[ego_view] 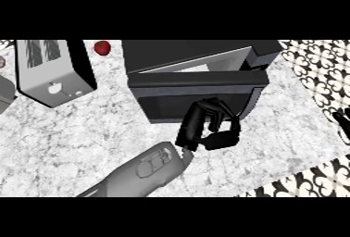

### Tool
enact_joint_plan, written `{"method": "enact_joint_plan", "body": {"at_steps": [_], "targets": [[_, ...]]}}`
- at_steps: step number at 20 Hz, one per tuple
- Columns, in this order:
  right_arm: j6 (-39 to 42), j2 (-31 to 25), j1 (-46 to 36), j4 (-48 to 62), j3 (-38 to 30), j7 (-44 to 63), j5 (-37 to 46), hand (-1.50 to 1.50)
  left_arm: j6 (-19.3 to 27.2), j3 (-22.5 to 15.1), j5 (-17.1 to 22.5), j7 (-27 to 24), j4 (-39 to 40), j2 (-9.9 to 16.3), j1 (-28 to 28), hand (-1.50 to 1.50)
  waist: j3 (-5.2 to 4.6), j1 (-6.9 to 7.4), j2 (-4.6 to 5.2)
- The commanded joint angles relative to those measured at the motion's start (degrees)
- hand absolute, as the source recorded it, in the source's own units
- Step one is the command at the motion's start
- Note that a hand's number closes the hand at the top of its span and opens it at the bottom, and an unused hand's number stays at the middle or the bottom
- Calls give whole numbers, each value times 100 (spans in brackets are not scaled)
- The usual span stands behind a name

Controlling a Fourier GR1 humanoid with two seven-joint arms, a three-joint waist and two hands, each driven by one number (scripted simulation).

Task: Pick up the milk, place it into the microwave and close the microwave

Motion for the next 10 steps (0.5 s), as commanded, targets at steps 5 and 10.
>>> {"method": "enact_joint_plan", "body": {"at_steps": [5,10], "targets": [[184,-191,-9,-180,-8,191,-433,-150,-12,676,685,-504,432,-3,-516,150,1,-271,116],[191,-277,-118,-222,-68,243,-624,-150,-94,928,954,-759,780,-3,-825,150,16,-345,181]]}}
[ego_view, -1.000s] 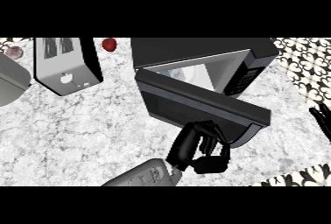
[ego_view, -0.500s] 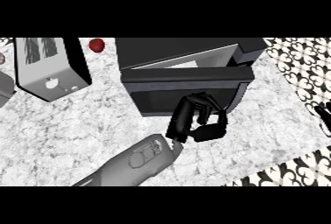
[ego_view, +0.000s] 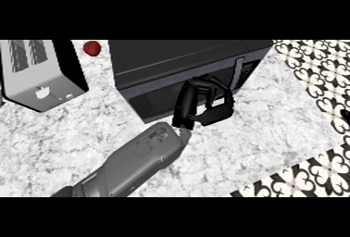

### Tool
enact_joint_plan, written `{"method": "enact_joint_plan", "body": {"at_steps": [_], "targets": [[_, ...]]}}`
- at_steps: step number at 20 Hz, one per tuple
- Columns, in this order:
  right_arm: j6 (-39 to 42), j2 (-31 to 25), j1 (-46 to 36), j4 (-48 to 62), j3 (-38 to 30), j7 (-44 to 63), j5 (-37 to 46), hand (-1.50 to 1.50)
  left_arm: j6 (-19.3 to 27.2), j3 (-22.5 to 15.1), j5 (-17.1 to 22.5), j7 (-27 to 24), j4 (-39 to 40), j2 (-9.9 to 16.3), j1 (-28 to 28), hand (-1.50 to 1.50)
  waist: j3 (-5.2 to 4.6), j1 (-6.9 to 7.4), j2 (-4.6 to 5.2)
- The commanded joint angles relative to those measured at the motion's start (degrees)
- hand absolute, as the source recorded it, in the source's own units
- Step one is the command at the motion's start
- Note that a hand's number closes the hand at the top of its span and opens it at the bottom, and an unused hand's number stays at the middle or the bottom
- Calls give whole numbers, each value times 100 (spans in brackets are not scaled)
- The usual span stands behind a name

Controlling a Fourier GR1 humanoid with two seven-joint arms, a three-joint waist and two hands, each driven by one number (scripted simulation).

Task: Pick up the milk, place it into the microwave and close the microwave

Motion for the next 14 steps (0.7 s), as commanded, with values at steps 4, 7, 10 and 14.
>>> {"method": "enact_joint_plan", "body": {"at_steps": [4,7,10,14], "targets": [[67,-218,-169,-141,-59,142,-278,-150,-103,220,372,-371,387,1,-336,150,9,-75,45],[16,-297,-207,-187,-125,214,-390,-150,-134,262,502,-477,461,1,-397,150,5,-129,53],[49,-354,-277,-224,-102,269,-522,-150,-160,220,582,-677,484,1,-383,150,4,-146,80],[20,-410,-261,-243,-129,352,-677,-150,-232,195,728,-831,609,1,-349,150,8,-159,83]]}}
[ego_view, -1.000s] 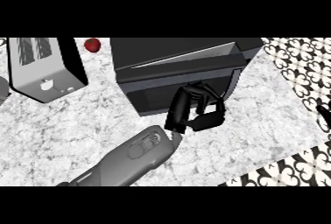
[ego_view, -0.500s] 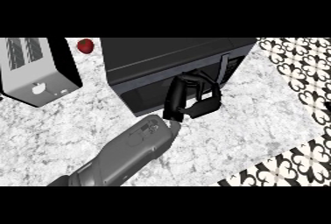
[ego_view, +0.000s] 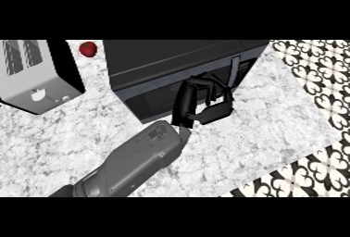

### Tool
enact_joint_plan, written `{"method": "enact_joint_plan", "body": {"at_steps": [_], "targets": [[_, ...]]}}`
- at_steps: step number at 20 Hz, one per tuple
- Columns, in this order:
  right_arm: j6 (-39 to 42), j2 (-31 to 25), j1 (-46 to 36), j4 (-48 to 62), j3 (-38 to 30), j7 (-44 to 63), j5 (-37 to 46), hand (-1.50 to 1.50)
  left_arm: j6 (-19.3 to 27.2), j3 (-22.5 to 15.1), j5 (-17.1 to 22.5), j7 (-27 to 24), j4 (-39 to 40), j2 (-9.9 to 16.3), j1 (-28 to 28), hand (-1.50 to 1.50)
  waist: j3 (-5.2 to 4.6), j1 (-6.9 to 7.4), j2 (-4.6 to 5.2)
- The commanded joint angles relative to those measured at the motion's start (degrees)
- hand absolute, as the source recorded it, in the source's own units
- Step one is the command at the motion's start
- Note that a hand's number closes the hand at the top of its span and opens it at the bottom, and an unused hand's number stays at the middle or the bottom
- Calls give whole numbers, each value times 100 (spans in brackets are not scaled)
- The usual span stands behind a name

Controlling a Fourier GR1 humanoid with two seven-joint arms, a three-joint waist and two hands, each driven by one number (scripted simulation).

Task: Pick up the milk, place it into the microwave and close the microwave

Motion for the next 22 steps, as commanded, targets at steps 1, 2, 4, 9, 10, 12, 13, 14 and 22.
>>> {"method": "enact_joint_plan", "body": {"at_steps": [1,2,4,9,10,12,13,14,22], "targets": [[38,-169,-54,11,-94,90,-194,-150,-127,206,186,-133,439,2,-259,150,-1,-64,75],[29,-131,-48,-23,-66,80,-202,-150,-110,229,210,-180,461,2,-284,150,2,-89,80],[-9,-165,-71,-4,-90,125,-267,-150,-105,212,285,-266,444,2,-292,150,2,-114,89],[0,-281,-142,-24,-130,202,-413,-150,-131,207,409,-386,531,2,-401,150,10,-89,79],[-26,-306,-129,-19,-166,225,-453,-150,-135,195,391,-469,597,2,-348,150,7,-94,92],[13,-367,-88,-22,-168,276,-515,-150,-90,230,499,-526,555,2,-369,150,6,-152,71],[-34,-409,-184,1,-194,302,-533,-150,-126,162,475,-579,580,2,-368,150,4,-91,104],[-1,-407,-123,-26,-181,308,-552,-150,-115,211,529,-560,633,2,-380,150,10,-118,88],[-51,-555,-208,-21,-305,396,-833,-150,-112,133,746,-792,677,2,-383,150,13,-178,88]]}}
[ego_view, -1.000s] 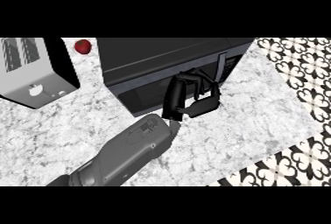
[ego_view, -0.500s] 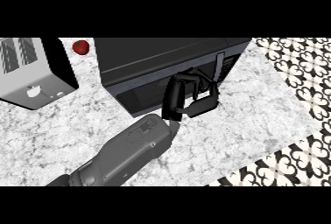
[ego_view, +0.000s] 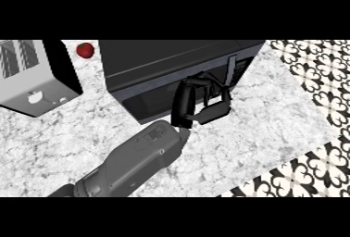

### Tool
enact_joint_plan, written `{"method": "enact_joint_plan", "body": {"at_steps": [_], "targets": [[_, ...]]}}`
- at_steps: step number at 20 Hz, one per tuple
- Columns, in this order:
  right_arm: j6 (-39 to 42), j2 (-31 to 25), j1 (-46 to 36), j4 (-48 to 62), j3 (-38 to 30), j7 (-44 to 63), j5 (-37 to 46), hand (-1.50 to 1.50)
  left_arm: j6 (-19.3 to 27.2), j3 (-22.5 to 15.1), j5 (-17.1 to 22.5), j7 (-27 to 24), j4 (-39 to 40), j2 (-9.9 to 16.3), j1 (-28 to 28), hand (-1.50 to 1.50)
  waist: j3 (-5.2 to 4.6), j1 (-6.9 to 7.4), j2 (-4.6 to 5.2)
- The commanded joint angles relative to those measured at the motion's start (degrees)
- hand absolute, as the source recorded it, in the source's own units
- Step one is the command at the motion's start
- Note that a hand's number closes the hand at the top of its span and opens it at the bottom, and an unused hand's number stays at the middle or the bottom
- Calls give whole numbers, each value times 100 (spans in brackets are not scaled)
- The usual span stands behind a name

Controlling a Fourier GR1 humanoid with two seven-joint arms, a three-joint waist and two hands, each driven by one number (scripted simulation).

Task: Pick up the milk, place it into the microwave and close the microwave

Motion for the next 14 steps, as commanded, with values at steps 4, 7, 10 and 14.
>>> {"method": "enact_joint_plan", "body": {"at_steps": [4,7,10,14], "targets": [[138,-180,-80,-77,41,120,-299,-150,-95,197,246,32,520,1,-432,150,-6,-52,76],[237,-249,-70,-76,96,177,-436,-150,-179,148,297,-92,564,1,-369,150,-9,-10,107],[295,-327,-79,-82,125,233,-545,-150,-195,96,367,-89,605,1,-464,150,-2,-1,87],[363,-352,-38,-60,176,269,-662,-150,-218,88,449,-203,655,1,-477,150,5,-8,116]]}}
